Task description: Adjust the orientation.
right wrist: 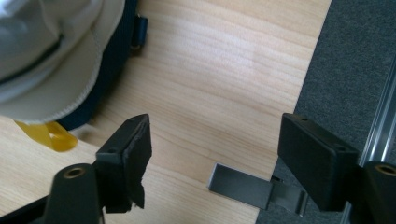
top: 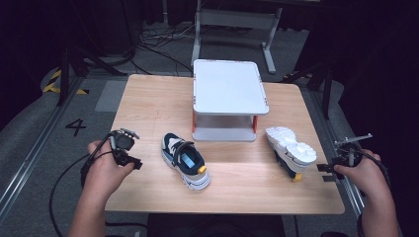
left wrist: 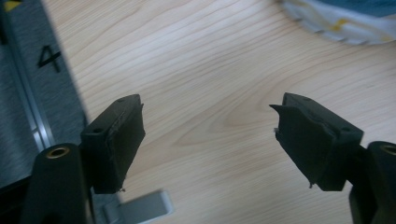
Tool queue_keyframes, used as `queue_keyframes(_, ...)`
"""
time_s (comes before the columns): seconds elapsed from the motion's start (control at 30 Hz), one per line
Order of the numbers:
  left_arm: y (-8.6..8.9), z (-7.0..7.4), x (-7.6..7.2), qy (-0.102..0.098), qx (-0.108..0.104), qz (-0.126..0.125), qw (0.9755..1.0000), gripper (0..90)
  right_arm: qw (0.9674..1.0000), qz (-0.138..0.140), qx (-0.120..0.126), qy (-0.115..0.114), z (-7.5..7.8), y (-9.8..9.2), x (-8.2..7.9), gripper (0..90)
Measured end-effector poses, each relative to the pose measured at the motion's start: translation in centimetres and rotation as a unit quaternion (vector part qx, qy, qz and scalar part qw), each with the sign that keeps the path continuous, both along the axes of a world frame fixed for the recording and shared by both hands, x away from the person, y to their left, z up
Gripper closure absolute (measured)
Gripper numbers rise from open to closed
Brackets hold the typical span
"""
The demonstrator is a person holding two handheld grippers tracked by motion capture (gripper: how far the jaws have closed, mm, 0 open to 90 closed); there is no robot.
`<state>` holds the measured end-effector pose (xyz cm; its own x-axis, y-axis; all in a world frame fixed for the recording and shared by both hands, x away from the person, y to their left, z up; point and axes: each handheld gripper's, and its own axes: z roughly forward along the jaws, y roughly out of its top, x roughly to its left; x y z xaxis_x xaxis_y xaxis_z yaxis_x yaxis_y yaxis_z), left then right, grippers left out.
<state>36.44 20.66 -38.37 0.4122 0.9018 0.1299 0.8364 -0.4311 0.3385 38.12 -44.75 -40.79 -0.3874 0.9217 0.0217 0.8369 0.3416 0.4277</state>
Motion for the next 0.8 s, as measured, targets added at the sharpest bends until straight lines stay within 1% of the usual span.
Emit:
queue_keyframes(0.03,-0.2,0.1,0.0,0.005,-0.021,0.000,0.9998,26.6,1.0000,0.001,-0.001,0.003,-0.1,0.0,0.0,29.0)
queue_keyframes(0.07,-0.2,0.1,0.0,0.008,-0.028,0.003,0.9996,29.6,0.9999,0.001,0.002,0.011,-0.2,0.0,-0.1,30.6)
queue_keyframes(0.1,-0.2,0.1,0.0,0.011,-0.035,0.010,0.9993,31.7,0.9999,0.002,0.007,0.010,-0.3,0.0,-0.1,31.3)
queue_keyframes(0.13,-0.1,0.0,0.0,0.010,-0.031,0.010,0.9994,32.6,0.9998,-0.004,0.016,0.010,-0.4,0.0,-0.1,31.2)
queue_keyframes(0.2,-0.1,-0.2,0.0,0.015,-0.009,0.002,0.9998,35.4,0.9998,-0.003,0.018,0.009,-0.5,-0.1,-0.1,31.1)
queue_keyframes(0.23,-0.1,-0.3,-0.1,0.009,-0.007,0.001,0.9999,35.6,0.9997,-0.008,0.020,0.008,-0.6,-0.1,-0.2,31.0)
queue_keyframes(0.27,0.0,-0.2,-0.1,0.003,-0.010,-0.003,0.9999,35.8,0.9996,-0.013,0.022,0.009,-0.6,-0.1,-0.2,30.9)
queue_keyframes(0.3,0.0,-0.2,-0.2,-0.001,-0.017,-0.002,0.9999,36.6,0.9995,-0.016,0.026,0.010,-0.7,-0.1,-0.2,30.9)
queue_keyframes(0.33,0.0,-0.1,-0.3,-0.001,-0.037,0.004,0.9993,37.6,0.9994,-0.017,0.028,0.010,-0.7,0.0,-0.2,30.4)
queue_keyframes(0.4,0.1,0.1,-0.4,-0.010,-0.079,0.006,0.9968,37.8,0.9993,-0.017,0.033,0.006,-0.8,0.1,-0.1,31.2)
queue_keyframes(0.43,0.2,0.2,-0.4,-0.017,-0.096,0.008,0.9952,38.6,0.9987,-0.028,0.041,0.010,-0.8,0.2,-0.1,32.4)
queue_keyframes(0.47,0.1,0.2,-0.5,-0.022,-0.108,0.015,0.9938,39.5,0.9977,-0.040,0.052,0.015,-0.7,0.2,-0.1,31.9)
queue_keyframes(0.5,0.1,0.2,-0.5,-0.026,-0.108,0.015,0.9937,39.6,0.9972,-0.044,0.059,0.013,-0.7,0.3,-0.1,31.3)
queue_keyframes(0.53,0.1,0.3,-0.6,-0.030,-0.106,0.019,0.9937,39.6,0.9974,-0.041,0.058,0.011,-0.7,0.3,-0.1,31.0)
queue_keyframes(0.57,0.1,0.5,-0.7,-0.034,-0.107,0.024,0.9934,39.6,0.9982,-0.038,0.045,0.013,-0.7,0.3,-0.1,31.4)
queue_keyframes(0.6,0.1,0.8,-0.8,-0.025,-0.108,0.040,0.9930,39.8,0.9982,-0.040,0.041,0.015,-0.7,0.3,-0.1,32.2)
queue_keyframes(0.63,0.1,1.0,-0.8,-0.028,-0.110,0.044,0.9926,39.8,0.9981,-0.045,0.038,0.019,-0.8,0.3,-0.1,33.0)
queue_keyframes(0.67,0.1,1.0,-0.8,-0.028,-0.110,0.044,0.9926,39.3,0.9981,-0.045,0.038,0.019,-0.8,0.3,-0.1,33.0)
queue_keyframes(0.7,0.1,1.2,-0.7,-0.028,-0.106,0.042,0.9931,39.3,0.9979,-0.049,0.036,0.024,-0.9,0.2,-0.2,33.3)
queue_keyframes(0.73,0.0,1.3,-0.7,-0.021,-0.102,0.043,0.9937,37.2,0.9980,-0.049,0.032,0.024,-1.0,0.2,-0.2,33.2)
queue_keyframes(0.77,-0.2,1.5,-0.6,-0.025,-0.099,0.040,0.9940,36.5,0.9978,-0.055,0.027,0.026,-1.0,0.2,-0.3,33.2)
queue_keyframes(0.8,-0.2,1.5,-0.6,-0.025,-0.099,0.040,0.9940,36.7,0.9978,-0.055,0.027,0.026,-1.0,0.2,-0.3,33.2)
